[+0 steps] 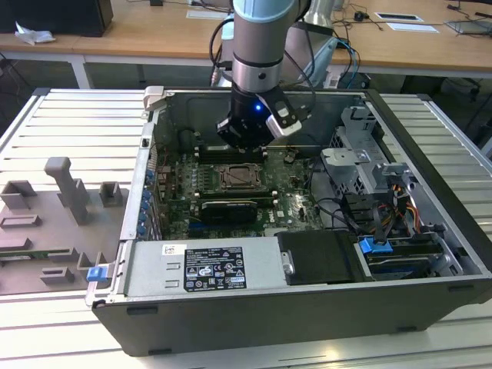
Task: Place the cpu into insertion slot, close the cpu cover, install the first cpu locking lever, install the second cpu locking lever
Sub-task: 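Install the second cpu locking lever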
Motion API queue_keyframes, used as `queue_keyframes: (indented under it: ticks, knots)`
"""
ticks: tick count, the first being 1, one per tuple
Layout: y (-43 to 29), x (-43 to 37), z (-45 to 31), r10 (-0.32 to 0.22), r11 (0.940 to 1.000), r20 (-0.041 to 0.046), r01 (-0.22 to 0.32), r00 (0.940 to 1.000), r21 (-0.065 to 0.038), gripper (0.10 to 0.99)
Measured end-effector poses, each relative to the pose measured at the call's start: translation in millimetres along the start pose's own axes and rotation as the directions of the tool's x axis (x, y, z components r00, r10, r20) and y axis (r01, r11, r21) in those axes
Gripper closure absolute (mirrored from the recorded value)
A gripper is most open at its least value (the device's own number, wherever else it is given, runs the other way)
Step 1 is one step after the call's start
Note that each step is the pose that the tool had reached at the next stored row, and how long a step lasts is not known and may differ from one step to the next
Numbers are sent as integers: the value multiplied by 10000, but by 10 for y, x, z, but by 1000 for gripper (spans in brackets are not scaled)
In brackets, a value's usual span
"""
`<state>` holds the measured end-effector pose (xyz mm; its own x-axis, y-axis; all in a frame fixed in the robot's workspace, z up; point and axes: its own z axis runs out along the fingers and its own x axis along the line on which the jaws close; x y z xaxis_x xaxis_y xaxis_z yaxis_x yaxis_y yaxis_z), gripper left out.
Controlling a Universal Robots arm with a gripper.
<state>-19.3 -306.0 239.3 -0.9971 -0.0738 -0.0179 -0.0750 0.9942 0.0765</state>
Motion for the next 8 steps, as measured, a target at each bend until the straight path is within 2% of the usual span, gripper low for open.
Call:
queue_keyframes:
  ticks: [3, 4, 6, 8]
  knots:
    - [14, -3, -186, 1, 10000, -1, -1, 10000, -1, 980]
    - [17, -4, -225, 0, 10000, -3, 0, 10000, 2, 980]
    - [6, -4, -231, -3, 10000, -2, 3, 10000, 7, 980]
    - [-38, 0, -235, 0, 10000, -4, 0, 10000, 9, 980]
